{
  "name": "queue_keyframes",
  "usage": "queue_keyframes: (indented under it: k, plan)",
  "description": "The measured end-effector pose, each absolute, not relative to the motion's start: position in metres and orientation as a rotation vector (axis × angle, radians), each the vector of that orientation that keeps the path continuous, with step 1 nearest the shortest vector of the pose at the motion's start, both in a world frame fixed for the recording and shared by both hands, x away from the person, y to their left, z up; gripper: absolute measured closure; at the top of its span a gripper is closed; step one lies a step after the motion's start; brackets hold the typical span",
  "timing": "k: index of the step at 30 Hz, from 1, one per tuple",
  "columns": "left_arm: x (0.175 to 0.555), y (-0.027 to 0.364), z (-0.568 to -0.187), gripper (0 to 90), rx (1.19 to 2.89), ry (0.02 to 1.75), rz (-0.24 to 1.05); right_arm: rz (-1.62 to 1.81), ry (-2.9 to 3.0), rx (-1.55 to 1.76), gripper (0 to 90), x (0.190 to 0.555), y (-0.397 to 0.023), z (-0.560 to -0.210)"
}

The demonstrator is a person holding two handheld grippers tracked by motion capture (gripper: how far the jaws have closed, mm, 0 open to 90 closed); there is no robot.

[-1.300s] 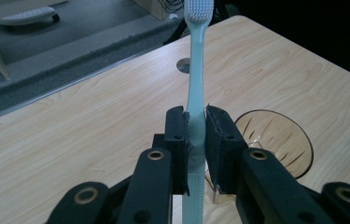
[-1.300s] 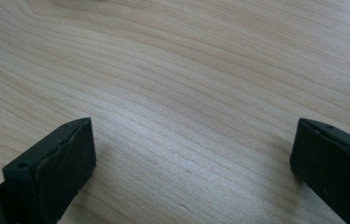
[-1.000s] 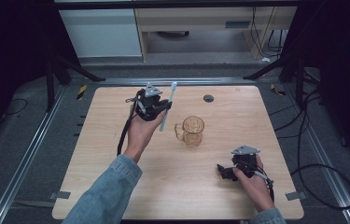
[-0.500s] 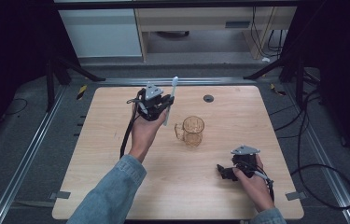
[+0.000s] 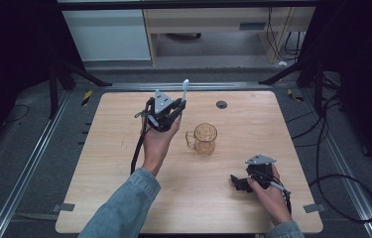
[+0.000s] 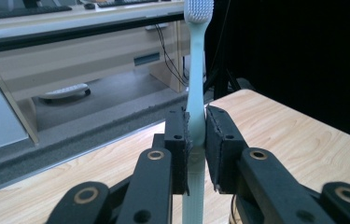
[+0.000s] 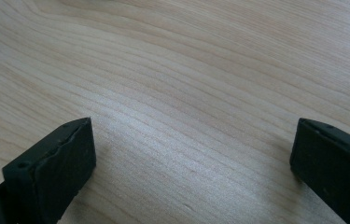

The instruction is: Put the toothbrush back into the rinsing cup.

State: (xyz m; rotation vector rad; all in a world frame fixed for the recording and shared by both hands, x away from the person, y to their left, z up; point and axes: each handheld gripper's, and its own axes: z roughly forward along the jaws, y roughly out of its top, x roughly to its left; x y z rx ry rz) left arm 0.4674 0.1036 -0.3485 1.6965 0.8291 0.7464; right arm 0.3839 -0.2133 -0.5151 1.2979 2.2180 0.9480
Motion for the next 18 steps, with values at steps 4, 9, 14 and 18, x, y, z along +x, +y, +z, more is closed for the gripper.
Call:
queue_keyframes:
  k: [4, 9, 14, 18]
  plan:
    - [0.4665, 0.1023, -0.3509, 78.8, 1.665, 0.826, 0.741, 0.948, 2.218, 1.298, 0.5, 0.3839, -0.2133, -0.5151]
    - [0.4646, 0.1006, -0.3526, 78.9, 1.641, 0.813, 0.75, 0.948, 2.22, 1.293, 0.5, 0.384, -0.2134, -0.5151]
    - [0.4633, 0.0995, -0.3556, 78.8, 1.61, 0.807, 0.756, 0.948, 2.221, 1.292, 0.5, 0.384, -0.2132, -0.5151]
    - [0.4626, 0.0993, -0.3575, 78.8, 1.602, 0.809, 0.754, 0.949, 2.224, 1.289, 0.5, 0.3839, -0.2132, -0.5151]
